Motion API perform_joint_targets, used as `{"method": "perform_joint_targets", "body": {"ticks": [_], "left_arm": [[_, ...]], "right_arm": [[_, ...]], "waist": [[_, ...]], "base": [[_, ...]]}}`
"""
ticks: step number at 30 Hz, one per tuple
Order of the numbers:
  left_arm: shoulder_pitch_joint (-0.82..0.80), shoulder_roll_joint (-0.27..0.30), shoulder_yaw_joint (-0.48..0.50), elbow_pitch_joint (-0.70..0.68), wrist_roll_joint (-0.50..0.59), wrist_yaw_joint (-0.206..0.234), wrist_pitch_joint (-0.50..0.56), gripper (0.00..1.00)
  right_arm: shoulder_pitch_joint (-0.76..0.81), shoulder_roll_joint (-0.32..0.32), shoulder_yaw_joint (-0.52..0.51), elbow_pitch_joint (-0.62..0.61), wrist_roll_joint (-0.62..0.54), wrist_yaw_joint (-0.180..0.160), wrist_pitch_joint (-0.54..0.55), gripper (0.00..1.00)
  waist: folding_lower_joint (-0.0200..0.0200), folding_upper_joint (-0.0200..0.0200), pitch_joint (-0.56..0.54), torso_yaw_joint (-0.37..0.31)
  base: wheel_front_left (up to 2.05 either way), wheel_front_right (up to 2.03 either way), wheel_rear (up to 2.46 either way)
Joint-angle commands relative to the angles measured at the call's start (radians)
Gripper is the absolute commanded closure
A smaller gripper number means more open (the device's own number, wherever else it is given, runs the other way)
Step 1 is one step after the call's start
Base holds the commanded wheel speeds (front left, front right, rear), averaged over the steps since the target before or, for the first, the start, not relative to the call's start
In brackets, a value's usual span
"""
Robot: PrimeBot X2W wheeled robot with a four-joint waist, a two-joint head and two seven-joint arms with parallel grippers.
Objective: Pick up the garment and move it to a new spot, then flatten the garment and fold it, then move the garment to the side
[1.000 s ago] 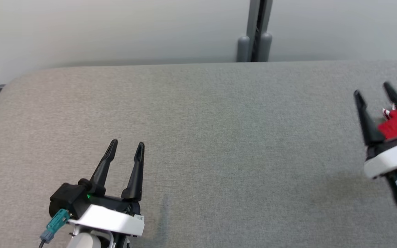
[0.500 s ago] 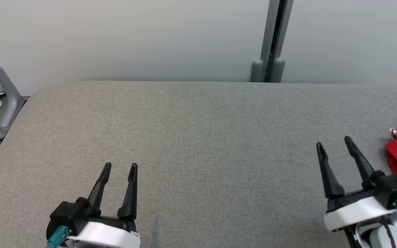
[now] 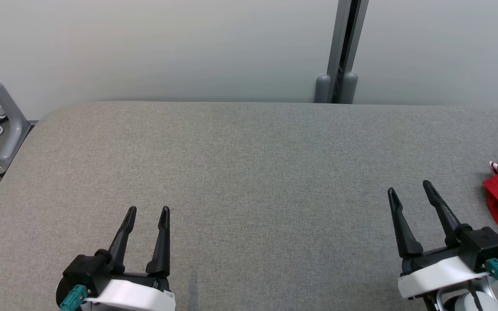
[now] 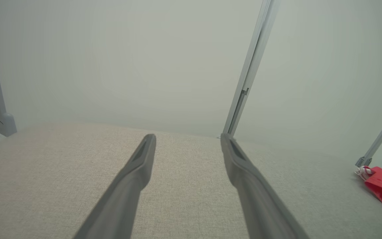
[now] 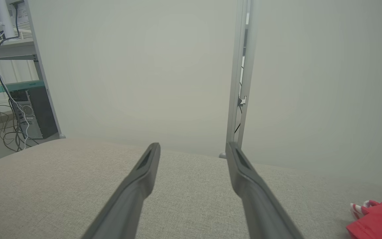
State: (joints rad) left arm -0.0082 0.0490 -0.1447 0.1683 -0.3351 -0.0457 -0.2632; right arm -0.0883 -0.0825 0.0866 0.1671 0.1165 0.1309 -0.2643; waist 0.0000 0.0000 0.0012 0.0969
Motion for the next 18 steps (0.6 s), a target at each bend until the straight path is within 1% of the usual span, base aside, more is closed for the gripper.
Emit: {"method": "perform_joint_targets", "body": {"ticks": [1,7,13,18], "left_arm": [[-0.005,0.004,0.002,-0.005,0.006,0.004,0.000,0.00],[-0.005,0.004,-0.003,0.004,0.007,0.000,0.000,0.00],[0.000,0.004,0.009,-0.001,-0.044,-0.020,0.000,0.00],[-0.003,0.004,0.013,0.000,-0.038,-0.024,0.000,0.00]], "right_arm": [[0.008,0.000,-0.006,-0.004,-0.001,0.000,-0.001,0.00],[0.009,0.003,-0.010,-0.001,-0.002,0.000,-0.001,0.00],[0.008,0.008,-0.008,0.007,-0.001,0.000,-0.001,0.00],[0.004,0.010,-0.010,0.017,0.001,0.000,-0.001,0.00]], "waist": [[0.0000,0.0000,0.001,0.000],[0.0000,0.0000,0.002,-0.001],[0.0000,0.0000,0.003,-0.006],[0.0000,0.0000,0.002,-0.009]], "base": [[0.00,0.00,0.00],[0.00,0.00,0.00],[0.00,0.00,0.00],[0.00,0.00,0.00]]}}
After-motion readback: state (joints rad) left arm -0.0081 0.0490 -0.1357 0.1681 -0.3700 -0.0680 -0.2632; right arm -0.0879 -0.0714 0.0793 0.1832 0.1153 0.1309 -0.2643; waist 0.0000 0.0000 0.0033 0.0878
